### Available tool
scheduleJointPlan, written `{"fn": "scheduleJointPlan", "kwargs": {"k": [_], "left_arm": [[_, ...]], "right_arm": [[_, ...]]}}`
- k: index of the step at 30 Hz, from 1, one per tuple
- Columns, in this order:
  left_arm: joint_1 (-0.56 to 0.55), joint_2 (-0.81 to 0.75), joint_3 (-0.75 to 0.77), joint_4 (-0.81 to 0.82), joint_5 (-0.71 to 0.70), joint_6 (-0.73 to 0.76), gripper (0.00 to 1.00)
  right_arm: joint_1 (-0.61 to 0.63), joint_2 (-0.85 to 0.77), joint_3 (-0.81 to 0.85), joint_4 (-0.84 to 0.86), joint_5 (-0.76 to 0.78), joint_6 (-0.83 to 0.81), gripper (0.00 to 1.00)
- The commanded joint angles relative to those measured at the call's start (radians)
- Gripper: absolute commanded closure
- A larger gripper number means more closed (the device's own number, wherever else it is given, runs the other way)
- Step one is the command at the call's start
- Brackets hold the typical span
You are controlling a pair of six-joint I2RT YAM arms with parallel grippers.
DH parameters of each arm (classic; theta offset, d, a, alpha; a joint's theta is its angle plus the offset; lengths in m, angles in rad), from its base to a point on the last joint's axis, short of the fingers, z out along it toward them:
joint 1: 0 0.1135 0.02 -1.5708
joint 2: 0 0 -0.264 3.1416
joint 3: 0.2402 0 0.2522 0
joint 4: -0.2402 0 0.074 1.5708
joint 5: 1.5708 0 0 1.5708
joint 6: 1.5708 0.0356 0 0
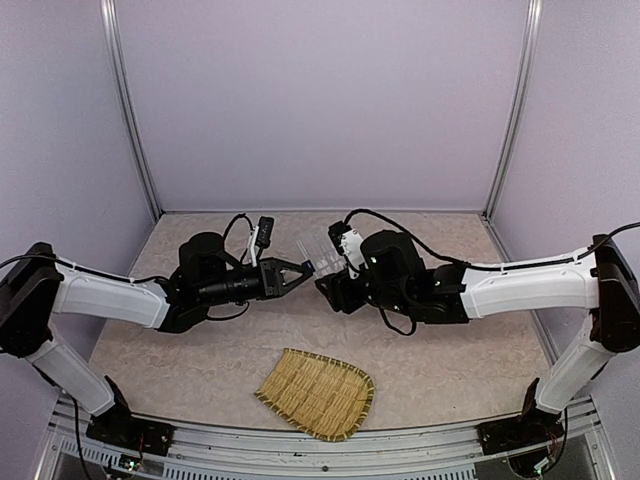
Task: Sort the pills into containers
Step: Open the lid of the pill container.
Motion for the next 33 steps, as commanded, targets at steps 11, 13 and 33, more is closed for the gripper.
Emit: {"fn": "scheduleJointPlan", "kwargs": {"k": [11,13,33], "left_arm": [[-0.009,-0.044,0.004,0.020,0.002,0.041,0.55],[-0.009,-0.045,0.000,0.020,0.002,0.041,0.53],[-0.009,-0.033,-0.017,-0.027,-0.023,0.038,0.64]], "right_arm": [[0.010,0.005,0.053,-0.092,-0.020,-0.005,0.44],[0.010,0.005,0.053,-0.099,-0.022,-0.007,0.44],[0.010,0.019,0.079,-0.138,-0.016,-0.024,0.43]]}}
